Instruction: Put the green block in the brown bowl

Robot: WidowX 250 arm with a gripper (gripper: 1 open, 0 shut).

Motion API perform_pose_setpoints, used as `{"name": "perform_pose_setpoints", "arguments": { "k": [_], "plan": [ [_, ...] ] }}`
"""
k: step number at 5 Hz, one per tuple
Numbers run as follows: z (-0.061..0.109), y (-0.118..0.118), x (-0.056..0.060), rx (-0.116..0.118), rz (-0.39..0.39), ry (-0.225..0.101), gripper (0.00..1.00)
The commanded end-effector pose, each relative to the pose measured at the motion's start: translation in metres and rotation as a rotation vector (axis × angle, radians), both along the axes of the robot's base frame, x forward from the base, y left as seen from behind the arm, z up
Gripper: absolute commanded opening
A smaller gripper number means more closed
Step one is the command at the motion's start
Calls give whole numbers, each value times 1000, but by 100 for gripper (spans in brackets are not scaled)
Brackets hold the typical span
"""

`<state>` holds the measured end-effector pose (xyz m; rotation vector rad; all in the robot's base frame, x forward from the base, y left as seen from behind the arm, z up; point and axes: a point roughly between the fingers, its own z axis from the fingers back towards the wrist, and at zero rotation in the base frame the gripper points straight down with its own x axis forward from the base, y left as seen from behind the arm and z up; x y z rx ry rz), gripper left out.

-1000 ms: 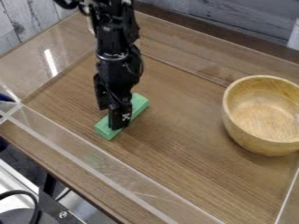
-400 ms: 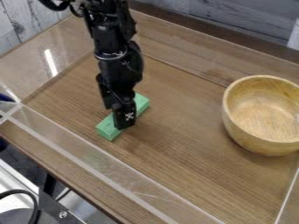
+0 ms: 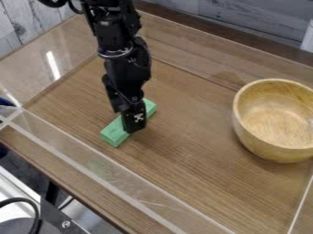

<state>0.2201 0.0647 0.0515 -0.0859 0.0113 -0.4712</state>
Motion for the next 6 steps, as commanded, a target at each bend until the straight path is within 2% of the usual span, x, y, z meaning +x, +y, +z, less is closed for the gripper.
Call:
{"name": "perform_pose_setpoints", "arguments": {
  "k": [1, 3, 5, 6],
  "plan": [
    [8, 4, 14, 36, 21, -76, 100],
    [-10, 1, 17, 64, 65, -87, 100],
    [-14, -2, 21, 27, 163, -69, 100],
    [-13, -2, 19, 10, 192, -44, 0]
  ]
}}
